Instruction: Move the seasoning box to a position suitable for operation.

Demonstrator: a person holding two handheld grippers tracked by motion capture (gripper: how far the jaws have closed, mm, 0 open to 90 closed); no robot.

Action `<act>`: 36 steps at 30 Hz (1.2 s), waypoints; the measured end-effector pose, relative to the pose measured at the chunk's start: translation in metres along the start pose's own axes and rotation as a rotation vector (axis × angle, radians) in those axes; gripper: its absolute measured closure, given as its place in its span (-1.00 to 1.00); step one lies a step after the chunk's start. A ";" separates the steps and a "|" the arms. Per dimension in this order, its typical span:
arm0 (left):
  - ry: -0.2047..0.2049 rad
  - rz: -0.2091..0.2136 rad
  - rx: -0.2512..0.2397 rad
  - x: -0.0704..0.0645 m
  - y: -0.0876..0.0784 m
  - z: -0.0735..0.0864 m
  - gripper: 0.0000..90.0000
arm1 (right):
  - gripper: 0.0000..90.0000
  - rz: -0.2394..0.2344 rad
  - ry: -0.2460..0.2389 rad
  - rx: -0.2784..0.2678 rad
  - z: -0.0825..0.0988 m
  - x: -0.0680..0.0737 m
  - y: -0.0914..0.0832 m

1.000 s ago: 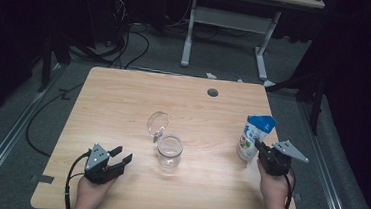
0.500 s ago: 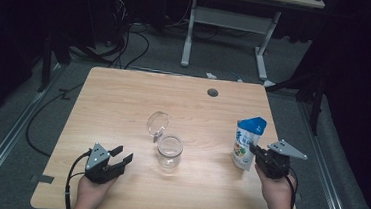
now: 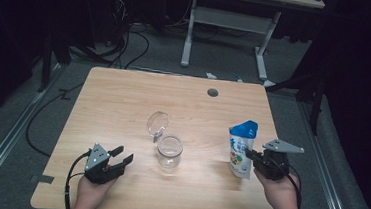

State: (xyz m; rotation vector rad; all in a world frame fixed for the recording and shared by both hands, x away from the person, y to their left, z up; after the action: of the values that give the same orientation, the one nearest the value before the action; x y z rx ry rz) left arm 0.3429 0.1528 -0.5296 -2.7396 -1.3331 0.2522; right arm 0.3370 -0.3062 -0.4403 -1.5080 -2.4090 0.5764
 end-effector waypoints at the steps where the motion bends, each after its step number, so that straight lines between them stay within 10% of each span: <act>1: 0.001 0.003 0.001 -0.001 0.000 0.000 0.10 | 0.98 -0.005 -0.005 0.013 -0.001 0.002 0.000; 36: 0.017 0.021 0.007 -0.005 0.002 0.001 0.10 | 0.99 -0.124 -0.043 0.303 -0.024 0.024 -0.008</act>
State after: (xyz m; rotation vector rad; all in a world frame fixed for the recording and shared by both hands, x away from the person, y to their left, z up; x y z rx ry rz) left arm 0.3415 0.1479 -0.5302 -2.7446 -1.2976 0.2350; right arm 0.3292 -0.2831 -0.4154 -1.2241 -2.2980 0.9064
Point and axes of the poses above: each handheld gripper's, and its own axes: y roughly forward along the jaws, z roughly out of its underside, x roughly to its left, the point moved 3 cm from there along y, roughly forward along the jaws, and after that the axes turned 14 degrees about -x, right-handed, at the moved point
